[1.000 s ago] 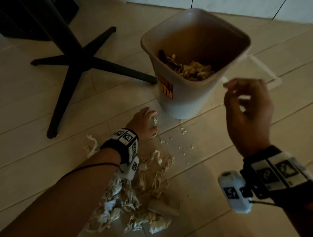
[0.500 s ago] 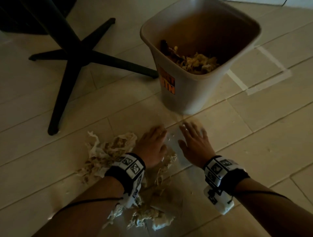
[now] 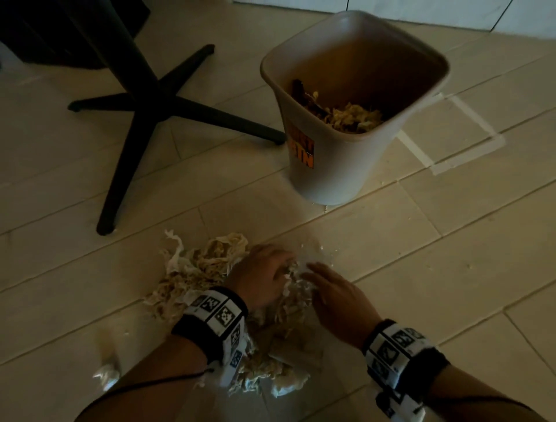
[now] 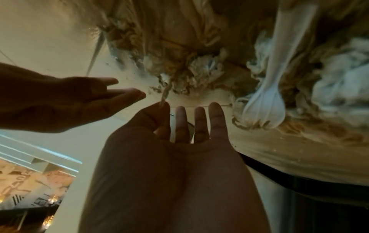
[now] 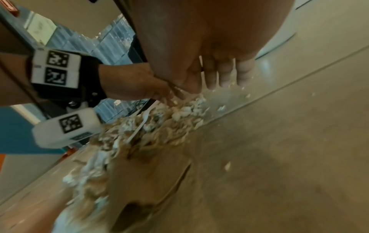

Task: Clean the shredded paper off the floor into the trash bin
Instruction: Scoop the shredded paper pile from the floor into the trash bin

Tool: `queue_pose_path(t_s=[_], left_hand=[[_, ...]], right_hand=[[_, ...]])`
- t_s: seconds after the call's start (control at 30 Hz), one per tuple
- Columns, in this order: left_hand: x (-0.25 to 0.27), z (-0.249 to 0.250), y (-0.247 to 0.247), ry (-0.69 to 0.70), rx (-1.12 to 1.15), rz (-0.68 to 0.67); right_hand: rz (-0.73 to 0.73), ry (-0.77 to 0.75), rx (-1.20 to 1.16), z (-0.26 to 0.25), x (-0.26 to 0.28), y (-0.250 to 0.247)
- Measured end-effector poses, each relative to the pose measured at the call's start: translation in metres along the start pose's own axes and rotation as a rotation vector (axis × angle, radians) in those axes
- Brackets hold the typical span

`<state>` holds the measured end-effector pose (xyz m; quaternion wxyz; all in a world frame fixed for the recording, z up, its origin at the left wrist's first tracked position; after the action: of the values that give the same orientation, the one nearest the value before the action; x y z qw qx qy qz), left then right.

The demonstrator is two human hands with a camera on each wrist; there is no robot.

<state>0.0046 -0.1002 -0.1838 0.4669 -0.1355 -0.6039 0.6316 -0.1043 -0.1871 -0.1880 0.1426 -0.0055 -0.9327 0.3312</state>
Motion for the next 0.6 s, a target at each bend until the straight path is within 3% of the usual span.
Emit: queue_pose_path(t_s=[0.17,0.37,0.5,0.6], left_hand=[[0.008,0.008,0.022,0.054,-0.175,-0.176],[0.021,0.027,0.032,0.013,-0.261,-0.131],[0.005,0.031,0.011,-0.007,-0.229,-0.006],[-0.014,0.029,0.009,0.009,-0.22,-0.05]], right_hand=[[0.007,0.148,0.112,0.02,-0.004,-0.01],[-0.055,0.203,-0.048,0.021,0.013,0.011],[0.064,0.155,-0.088,0.02,0.014,-0.004],[0.116,0.165,0.019,0.027,0.003,-0.021]])
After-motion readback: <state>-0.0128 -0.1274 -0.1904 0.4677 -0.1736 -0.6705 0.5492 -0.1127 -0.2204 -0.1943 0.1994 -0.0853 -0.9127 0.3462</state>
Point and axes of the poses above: each hand's wrist, its own x-axis away from the middle knuckle, its own y-axis out of the palm, z = x × y, the point moved 8 cm from there along -x, towards the middle knuckle, and after that the axes turned 15 degrees about -x, right-handed, at the moved point
